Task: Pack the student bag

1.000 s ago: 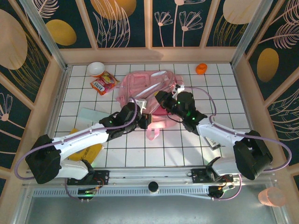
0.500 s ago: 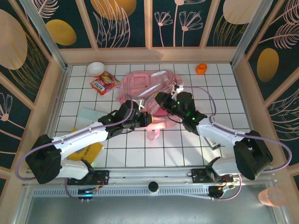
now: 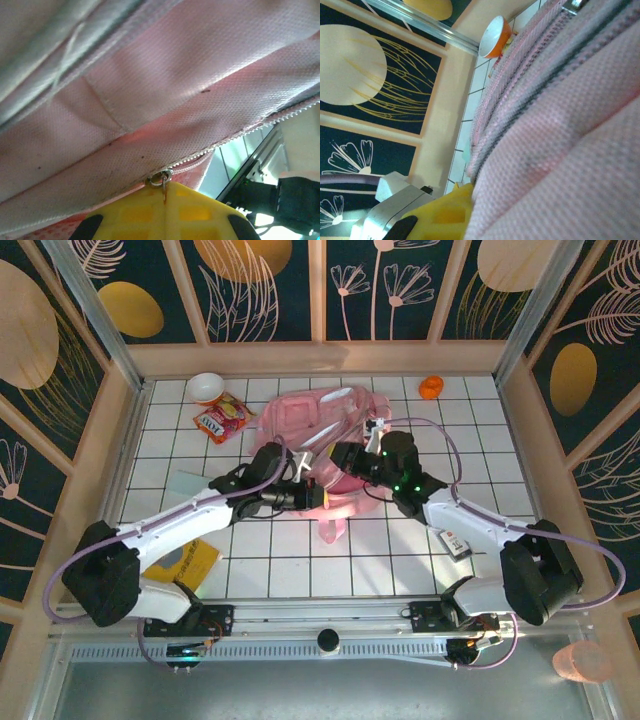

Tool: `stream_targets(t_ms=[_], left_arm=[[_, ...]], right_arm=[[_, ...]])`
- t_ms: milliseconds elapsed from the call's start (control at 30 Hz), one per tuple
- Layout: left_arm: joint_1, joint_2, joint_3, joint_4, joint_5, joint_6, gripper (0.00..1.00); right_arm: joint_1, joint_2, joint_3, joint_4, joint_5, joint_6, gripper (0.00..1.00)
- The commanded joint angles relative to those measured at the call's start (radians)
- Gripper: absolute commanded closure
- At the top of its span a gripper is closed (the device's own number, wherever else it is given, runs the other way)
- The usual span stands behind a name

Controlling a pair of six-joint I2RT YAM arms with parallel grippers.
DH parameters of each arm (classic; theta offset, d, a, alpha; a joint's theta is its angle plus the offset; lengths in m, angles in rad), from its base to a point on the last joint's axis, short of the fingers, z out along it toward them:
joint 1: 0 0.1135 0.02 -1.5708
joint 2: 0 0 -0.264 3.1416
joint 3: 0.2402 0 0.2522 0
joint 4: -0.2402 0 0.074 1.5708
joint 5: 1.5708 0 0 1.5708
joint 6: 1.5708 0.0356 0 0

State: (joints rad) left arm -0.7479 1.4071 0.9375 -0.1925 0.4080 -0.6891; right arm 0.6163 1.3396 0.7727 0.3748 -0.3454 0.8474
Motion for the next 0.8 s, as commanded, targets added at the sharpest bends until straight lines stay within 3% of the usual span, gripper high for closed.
stream_targets(t_ms=[0, 367, 767], left_arm=[[0.003, 0.027, 0.092, -0.144, 0.004, 0.201, 1.0], [0.003, 0.072, 0.193, -0.352, -0.246, 0.5, 1.0], [0.026, 0.038, 0.119, -0.359, -0.437, 0.6, 1.0]], right_arm=[[-0.001, 0.013, 0.086, -0.049, -0.142, -0.115, 1.0], [-0.04, 0.034, 0.159, -0.193, -0.235, -0.203, 1.0], [-0.077, -0.029, 0.148, -0.221, -0.297, -0.192, 1.0]])
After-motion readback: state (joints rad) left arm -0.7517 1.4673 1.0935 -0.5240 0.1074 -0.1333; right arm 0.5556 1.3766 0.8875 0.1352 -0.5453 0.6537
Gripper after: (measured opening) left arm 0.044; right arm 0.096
